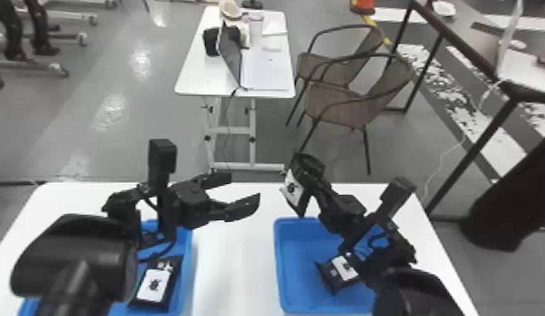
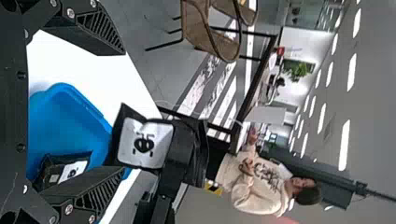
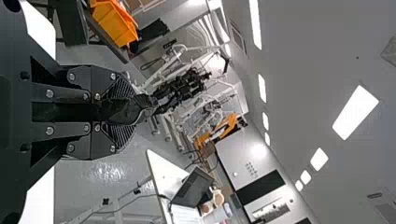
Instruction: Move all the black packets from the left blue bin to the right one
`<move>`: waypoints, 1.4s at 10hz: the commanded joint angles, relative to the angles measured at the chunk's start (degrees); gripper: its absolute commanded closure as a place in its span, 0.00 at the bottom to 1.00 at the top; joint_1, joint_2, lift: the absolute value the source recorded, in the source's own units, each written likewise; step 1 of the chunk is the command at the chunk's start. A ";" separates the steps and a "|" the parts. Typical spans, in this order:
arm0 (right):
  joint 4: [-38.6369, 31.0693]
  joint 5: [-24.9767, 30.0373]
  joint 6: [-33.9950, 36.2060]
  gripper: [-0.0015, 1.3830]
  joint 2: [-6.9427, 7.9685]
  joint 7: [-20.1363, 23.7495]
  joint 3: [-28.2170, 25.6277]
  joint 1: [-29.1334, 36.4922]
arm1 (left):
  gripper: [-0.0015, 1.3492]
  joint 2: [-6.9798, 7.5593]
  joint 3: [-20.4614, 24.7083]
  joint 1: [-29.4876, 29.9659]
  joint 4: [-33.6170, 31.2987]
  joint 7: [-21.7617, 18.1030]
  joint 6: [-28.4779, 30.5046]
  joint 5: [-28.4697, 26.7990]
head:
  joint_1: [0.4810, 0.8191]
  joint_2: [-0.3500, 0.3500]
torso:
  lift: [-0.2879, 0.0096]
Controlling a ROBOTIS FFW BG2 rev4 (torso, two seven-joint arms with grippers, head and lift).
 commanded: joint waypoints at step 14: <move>21.13 -5.18 -1.09 0.11 -0.27 -3.29 -9.77 -0.14 | 0.09 -1.44 21.28 11.18 -12.07 1.85 3.95 2.75 | 0.63 0.51 | 0.97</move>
